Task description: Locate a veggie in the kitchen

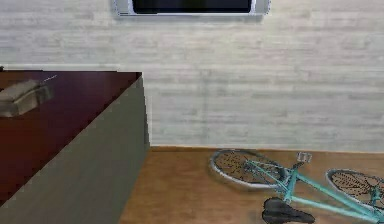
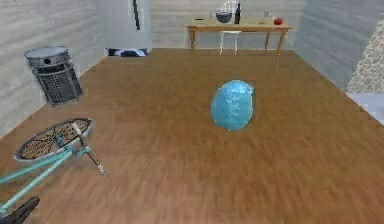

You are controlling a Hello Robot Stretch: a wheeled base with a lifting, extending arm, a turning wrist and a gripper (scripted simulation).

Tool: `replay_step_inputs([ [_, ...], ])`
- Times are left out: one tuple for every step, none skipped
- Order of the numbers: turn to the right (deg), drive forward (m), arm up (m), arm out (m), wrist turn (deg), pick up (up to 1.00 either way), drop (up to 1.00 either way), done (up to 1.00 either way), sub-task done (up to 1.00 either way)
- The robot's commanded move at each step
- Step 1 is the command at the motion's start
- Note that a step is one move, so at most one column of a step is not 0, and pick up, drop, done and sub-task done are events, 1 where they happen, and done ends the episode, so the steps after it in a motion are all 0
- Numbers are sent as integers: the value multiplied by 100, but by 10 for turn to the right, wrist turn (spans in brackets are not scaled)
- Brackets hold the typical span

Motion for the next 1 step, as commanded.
replay_step_inputs([
  [-450, 0, 0, 0, 0, 0, 0, 0, 0],
])
